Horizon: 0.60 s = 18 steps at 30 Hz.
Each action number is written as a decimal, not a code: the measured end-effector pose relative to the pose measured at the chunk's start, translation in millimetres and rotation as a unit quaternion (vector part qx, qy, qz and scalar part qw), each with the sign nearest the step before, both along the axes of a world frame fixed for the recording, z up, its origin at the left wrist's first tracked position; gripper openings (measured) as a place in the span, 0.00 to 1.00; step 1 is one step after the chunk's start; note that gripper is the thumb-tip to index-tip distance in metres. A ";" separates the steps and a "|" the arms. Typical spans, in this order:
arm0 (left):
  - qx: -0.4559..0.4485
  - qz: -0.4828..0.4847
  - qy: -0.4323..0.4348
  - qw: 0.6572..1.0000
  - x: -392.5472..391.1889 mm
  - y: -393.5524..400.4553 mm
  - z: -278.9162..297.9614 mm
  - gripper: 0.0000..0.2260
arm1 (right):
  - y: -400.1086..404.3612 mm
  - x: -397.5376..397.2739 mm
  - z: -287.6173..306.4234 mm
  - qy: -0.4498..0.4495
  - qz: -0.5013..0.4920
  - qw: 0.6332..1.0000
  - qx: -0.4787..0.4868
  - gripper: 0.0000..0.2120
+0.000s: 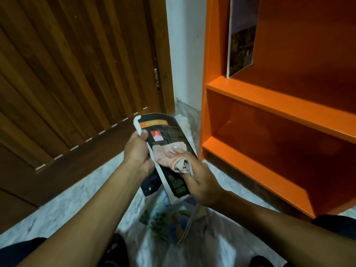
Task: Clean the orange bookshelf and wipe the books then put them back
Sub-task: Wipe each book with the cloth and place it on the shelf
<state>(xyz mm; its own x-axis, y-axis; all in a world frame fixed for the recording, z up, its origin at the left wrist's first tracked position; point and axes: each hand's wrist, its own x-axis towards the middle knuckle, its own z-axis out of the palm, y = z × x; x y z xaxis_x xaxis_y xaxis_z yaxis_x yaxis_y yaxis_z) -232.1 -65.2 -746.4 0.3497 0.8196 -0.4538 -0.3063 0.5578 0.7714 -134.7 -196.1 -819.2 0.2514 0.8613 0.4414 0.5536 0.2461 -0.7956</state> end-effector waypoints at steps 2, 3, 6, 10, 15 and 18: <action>0.004 0.042 -0.005 0.999 -7.4 10.7 4.1 0.10 | -7.6 0.7 0.6 -0.022 0.048 0.999 0.000 0.18; 0.007 0.063 -0.007 0.998 -11.1 15.9 6.7 0.10 | -11.5 0.4 0.6 -0.065 0.058 0.996 0.004 0.16; 0.047 0.116 0.000 0.992 -21.5 29.2 16.9 0.09 | -19.3 3.5 -13.4 -0.167 0.042 0.983 -0.057 0.10; 0.122 0.133 0.017 0.983 -28.7 30.6 23.3 0.10 | -7.0 10.4 -31.2 0.043 -0.134 0.978 -0.155 0.09; 0.177 0.117 0.051 0.976 -13.3 7.0 15.0 0.09 | 5.0 8.8 -3.9 0.198 -0.177 0.959 -0.094 0.20; 0.158 0.116 0.048 0.979 2.7 -9.1 4.8 0.09 | 1.0 -11.4 9.5 0.206 -0.065 0.970 -0.108 0.18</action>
